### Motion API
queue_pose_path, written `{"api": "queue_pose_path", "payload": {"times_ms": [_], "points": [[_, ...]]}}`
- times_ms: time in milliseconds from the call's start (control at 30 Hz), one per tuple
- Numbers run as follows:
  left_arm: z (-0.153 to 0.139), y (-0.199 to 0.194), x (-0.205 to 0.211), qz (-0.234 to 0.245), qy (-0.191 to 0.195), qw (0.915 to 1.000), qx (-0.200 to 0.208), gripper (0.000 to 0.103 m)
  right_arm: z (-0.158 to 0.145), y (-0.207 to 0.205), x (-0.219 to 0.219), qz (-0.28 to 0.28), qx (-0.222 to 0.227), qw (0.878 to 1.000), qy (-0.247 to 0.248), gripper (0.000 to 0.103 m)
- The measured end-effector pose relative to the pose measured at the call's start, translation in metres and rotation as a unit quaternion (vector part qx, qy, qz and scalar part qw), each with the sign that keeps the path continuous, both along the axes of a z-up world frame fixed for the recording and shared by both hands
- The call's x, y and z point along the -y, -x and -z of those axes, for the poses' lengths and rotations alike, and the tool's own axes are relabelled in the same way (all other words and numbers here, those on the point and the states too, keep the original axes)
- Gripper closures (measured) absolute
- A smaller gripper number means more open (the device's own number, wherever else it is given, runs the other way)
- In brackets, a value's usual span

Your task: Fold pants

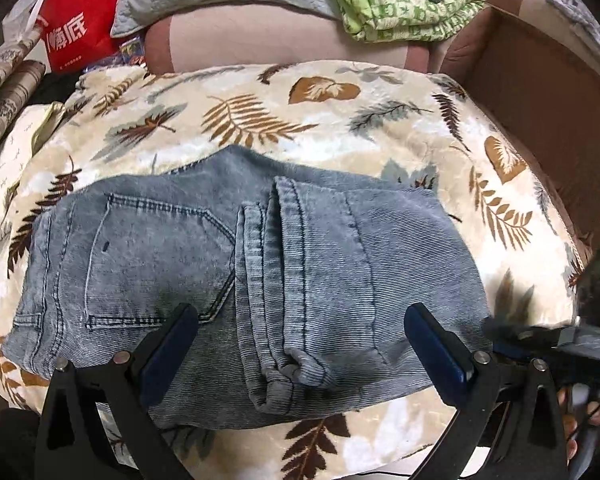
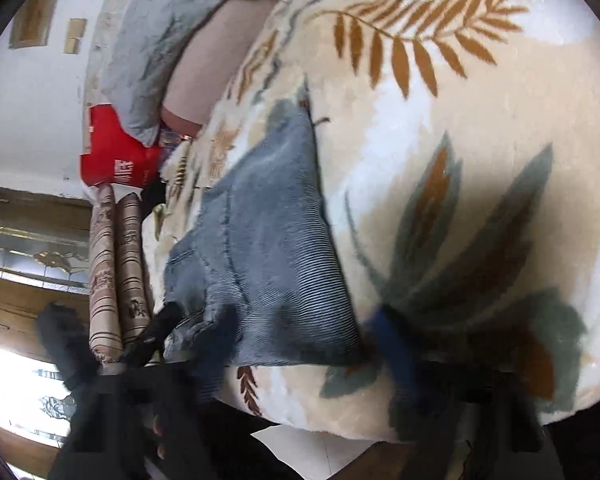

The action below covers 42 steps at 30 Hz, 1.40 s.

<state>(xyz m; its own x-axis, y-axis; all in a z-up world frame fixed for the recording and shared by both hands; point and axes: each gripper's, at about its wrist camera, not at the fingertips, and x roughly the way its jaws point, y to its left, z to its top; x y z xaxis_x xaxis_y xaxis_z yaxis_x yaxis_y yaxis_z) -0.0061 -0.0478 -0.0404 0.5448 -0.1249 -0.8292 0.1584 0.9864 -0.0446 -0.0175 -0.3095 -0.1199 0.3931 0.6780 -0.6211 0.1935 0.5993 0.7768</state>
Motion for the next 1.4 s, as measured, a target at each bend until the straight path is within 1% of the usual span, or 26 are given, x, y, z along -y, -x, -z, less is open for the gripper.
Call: {"api": "queue_pose_path", "payload": {"times_ms": [33, 167, 200, 267, 333, 367, 433, 500, 533, 633, 700, 767, 833, 867, 900, 933, 1000, 1067, 1100, 1133, 1167, 1200, 1233, 1267, 1300, 1400], "points": [[-0.002, 0.001, 0.001, 0.001, -0.001, 1.0000, 0.004, 0.000, 0.000, -0.001, -0.003, -0.006, -0.005, 1.000, 0.011, 0.085], [-0.010, 0.003, 0.008, 0.007, 0.011, 0.9999, 0.009, 0.000, -0.013, 0.010, -0.008, -0.022, 0.017, 0.998, 0.064, 0.088], [-0.011, 0.003, 0.013, 0.010, 0.016, 0.9998, 0.011, 0.000, -0.014, 0.010, -0.009, -0.027, 0.020, 0.995, 0.090, 0.088], [-0.010, 0.002, 0.029, 0.029, 0.018, 0.9994, 0.010, 0.000, -0.004, 0.008, -0.012, -0.036, 0.009, 0.993, 0.109, 0.087], [0.002, 0.000, 0.046, 0.050, -0.002, 0.9988, 0.001, 0.000, 0.002, 0.005, -0.004, -0.030, -0.002, 0.996, 0.079, 0.083], [0.018, -0.004, 0.054, 0.056, -0.030, 0.9979, -0.014, 0.000, 0.000, 0.005, -0.001, -0.033, -0.003, 0.997, 0.070, 0.080], [0.054, -0.013, 0.065, 0.067, -0.081, 0.9923, -0.067, 0.000, -0.009, 0.005, 0.011, -0.031, 0.004, 0.997, 0.067, 0.066], [0.057, -0.005, 0.067, 0.073, -0.095, 0.9925, -0.025, 0.000, -0.022, 0.002, 0.023, -0.022, 0.019, 0.998, 0.061, 0.063], [0.057, -0.005, 0.067, 0.072, -0.097, 0.9922, -0.032, 0.000, -0.030, -0.004, 0.027, -0.020, 0.030, 0.998, 0.052, 0.063], [0.056, -0.008, 0.064, 0.072, -0.087, 0.9929, -0.038, 0.000, -0.045, -0.037, 0.032, -0.033, 0.049, 0.997, 0.045, 0.063], [0.055, -0.008, 0.063, 0.076, -0.087, 0.9927, -0.035, 0.000, -0.042, -0.074, 0.020, -0.062, 0.040, 0.996, 0.042, 0.063], [0.055, -0.006, 0.062, 0.078, -0.084, 0.9929, -0.030, 0.000, -0.033, -0.101, 0.003, -0.107, 0.021, 0.992, 0.069, 0.063], [0.054, -0.004, 0.060, 0.081, -0.083, 0.9930, -0.026, 0.000, -0.018, -0.119, -0.010, -0.129, -0.009, 0.986, 0.105, 0.064], [0.053, -0.003, 0.059, 0.086, -0.083, 0.9925, -0.026, 0.000, -0.009, -0.125, -0.016, -0.145, -0.017, 0.982, 0.124, 0.069], [0.054, -0.001, 0.060, 0.088, -0.082, 0.9924, -0.027, 0.000, -0.008, -0.126, -0.020, -0.149, -0.013, 0.980, 0.132, 0.082], [0.052, -0.001, 0.058, 0.090, -0.080, 0.9922, -0.032, 0.000, -0.011, -0.126, -0.022, -0.154, -0.006, 0.977, 0.146, 0.086], [0.040, -0.003, 0.054, 0.081, -0.051, 0.9948, -0.036, 0.000, -0.020, -0.122, -0.031, -0.171, 0.015, 0.968, 0.181, 0.088], [0.018, -0.005, 0.051, 0.075, 0.014, 0.9970, -0.015, 0.000, -0.016, -0.122, -0.035, -0.174, 0.015, 0.965, 0.194, 0.088], [0.009, -0.007, 0.054, 0.078, 0.027, 0.9966, -0.004, 0.000, -0.014, -0.124, -0.034, -0.173, 0.014, 0.967, 0.189, 0.086], [0.008, -0.008, 0.058, 0.079, 0.020, 0.9966, 0.002, 0.000, -0.013, -0.123, -0.030, -0.170, 0.014, 0.969, 0.179, 0.085], [0.014, -0.013, 0.065, 0.083, -0.009, 0.9965, -0.002, 0.000, -0.014, -0.124, -0.026, -0.167, 0.010, 0.971, 0.168, 0.084], [0.027, -0.019, 0.070, 0.087, -0.036, 0.9953, -0.023, 0.000, -0.015, -0.125, -0.021, -0.163, 0.000, 0.974, 0.155, 0.079], [0.052, -0.028, 0.076, 0.090, -0.066, 0.9914, -0.070, 0.000, -0.017, -0.125, -0.018, -0.161, -0.001, 0.975, 0.151, 0.072], [0.059, -0.027, 0.078, 0.095, -0.078, 0.9904, -0.063, 0.000, -0.025, -0.126, -0.014, -0.156, 0.011, 0.975, 0.156, 0.068], [0.056, -0.019, 0.081, 0.100, -0.088, 0.9906, -0.030, 0.000, -0.031, -0.131, -0.018, -0.151, 0.021, 0.975, 0.159, 0.065], [0.057, -0.021, 0.083, 0.096, -0.083, 0.9911, -0.040, 0.000, -0.031, -0.147, -0.017, -0.139, 0.022, 0.977, 0.158, 0.064]]}}
